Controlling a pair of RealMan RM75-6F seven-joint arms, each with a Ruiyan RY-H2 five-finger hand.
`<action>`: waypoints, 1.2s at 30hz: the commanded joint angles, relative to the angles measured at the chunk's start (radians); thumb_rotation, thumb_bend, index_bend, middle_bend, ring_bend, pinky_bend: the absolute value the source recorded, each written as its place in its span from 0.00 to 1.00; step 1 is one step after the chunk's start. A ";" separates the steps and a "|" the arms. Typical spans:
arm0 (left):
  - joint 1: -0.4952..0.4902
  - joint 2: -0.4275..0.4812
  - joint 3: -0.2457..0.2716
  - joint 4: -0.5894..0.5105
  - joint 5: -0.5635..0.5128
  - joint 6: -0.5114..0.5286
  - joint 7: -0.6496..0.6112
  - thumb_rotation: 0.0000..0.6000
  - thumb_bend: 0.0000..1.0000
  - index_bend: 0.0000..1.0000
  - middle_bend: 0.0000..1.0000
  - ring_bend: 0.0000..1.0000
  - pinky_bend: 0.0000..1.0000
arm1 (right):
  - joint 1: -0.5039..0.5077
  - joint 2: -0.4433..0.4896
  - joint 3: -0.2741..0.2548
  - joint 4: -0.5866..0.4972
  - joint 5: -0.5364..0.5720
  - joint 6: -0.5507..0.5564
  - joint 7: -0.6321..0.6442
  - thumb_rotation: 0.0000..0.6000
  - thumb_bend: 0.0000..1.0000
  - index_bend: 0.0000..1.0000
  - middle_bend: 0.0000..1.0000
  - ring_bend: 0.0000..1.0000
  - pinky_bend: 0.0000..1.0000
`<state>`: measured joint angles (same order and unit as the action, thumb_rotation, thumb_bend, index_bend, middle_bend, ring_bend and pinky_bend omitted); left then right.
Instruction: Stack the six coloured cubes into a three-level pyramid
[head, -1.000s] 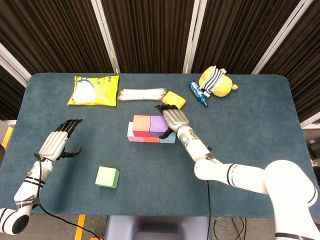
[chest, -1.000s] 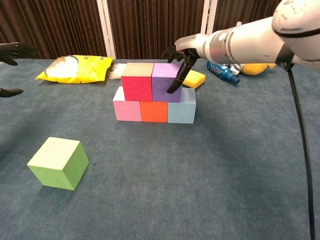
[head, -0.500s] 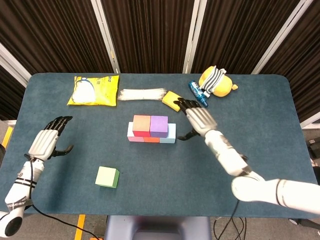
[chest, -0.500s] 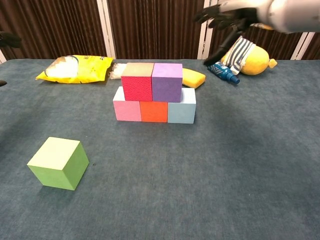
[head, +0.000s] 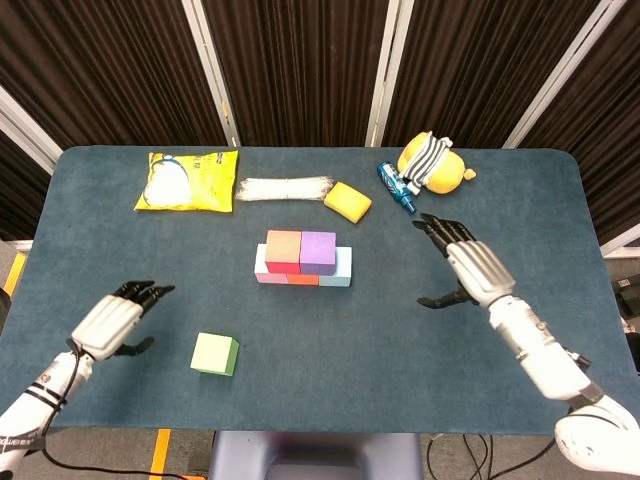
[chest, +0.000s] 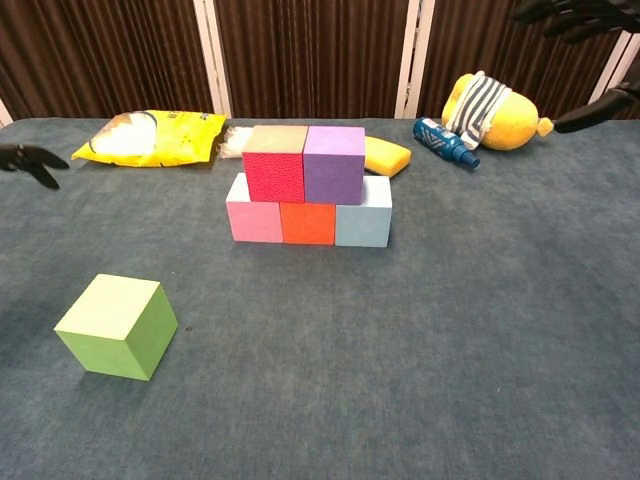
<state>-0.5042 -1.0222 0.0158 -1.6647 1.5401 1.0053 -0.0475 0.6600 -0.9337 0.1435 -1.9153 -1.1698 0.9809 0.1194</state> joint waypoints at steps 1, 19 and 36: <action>-0.011 0.014 0.027 -0.034 0.021 -0.035 0.002 1.00 0.34 0.04 0.13 0.07 0.13 | -0.020 0.000 -0.006 0.018 -0.020 0.006 0.024 1.00 0.19 0.12 0.10 0.00 0.09; -0.065 -0.149 0.046 0.017 0.048 -0.110 -0.002 1.00 0.34 0.00 0.05 0.02 0.14 | -0.061 -0.025 0.005 0.054 -0.020 -0.011 0.035 1.00 0.19 0.12 0.10 0.00 0.09; -0.058 -0.128 0.065 -0.016 0.038 -0.085 -0.039 1.00 0.34 0.00 0.05 0.02 0.15 | -0.078 -0.035 0.019 0.070 -0.019 -0.033 0.043 1.00 0.19 0.12 0.10 0.00 0.09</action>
<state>-0.5635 -1.1530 0.0794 -1.6776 1.5772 0.9174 -0.0832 0.5824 -0.9689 0.1628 -1.8457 -1.1887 0.9476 0.1627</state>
